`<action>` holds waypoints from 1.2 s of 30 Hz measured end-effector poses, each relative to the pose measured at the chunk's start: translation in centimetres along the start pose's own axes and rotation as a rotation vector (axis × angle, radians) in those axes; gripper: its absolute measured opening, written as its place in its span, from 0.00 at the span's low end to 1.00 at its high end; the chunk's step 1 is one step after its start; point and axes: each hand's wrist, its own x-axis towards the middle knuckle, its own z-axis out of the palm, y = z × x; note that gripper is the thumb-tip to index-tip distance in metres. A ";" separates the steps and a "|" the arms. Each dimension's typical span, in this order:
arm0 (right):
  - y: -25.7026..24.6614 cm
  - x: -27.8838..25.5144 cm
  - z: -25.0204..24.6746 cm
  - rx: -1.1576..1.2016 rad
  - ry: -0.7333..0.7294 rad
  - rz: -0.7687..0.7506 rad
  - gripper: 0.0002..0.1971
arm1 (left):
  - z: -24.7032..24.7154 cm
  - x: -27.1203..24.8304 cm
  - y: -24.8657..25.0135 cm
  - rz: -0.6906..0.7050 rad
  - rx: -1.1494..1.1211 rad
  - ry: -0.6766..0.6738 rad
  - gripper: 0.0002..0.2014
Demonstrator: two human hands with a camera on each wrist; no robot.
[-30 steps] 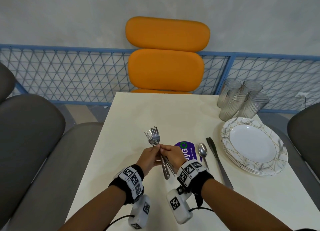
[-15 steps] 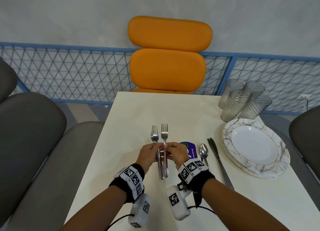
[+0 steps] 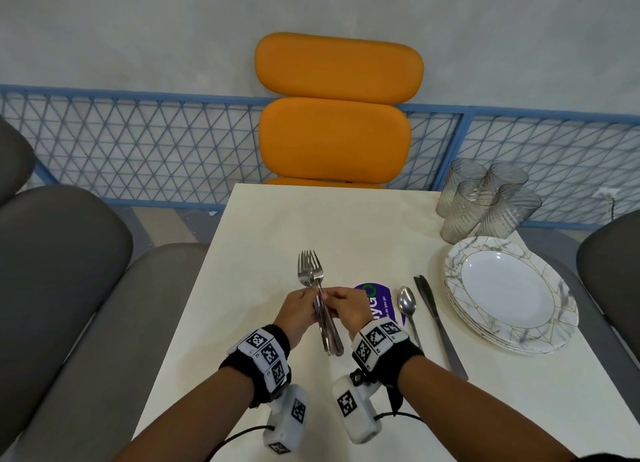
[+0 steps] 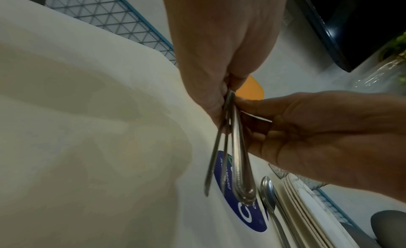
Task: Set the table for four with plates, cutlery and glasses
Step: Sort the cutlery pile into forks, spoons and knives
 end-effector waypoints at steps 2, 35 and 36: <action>-0.1 -0.2 0.1 -0.027 -0.011 -0.007 0.10 | -0.1 -0.2 0.0 -0.013 -0.018 -0.024 0.14; -1.4 0.2 -1.6 0.140 -0.113 -0.089 0.11 | 0.3 1.5 1.4 -0.095 -0.201 -0.165 0.26; -1.4 0.1 -1.4 0.114 -0.115 -0.088 0.12 | 0.5 1.5 1.3 -0.098 -0.182 -0.177 0.27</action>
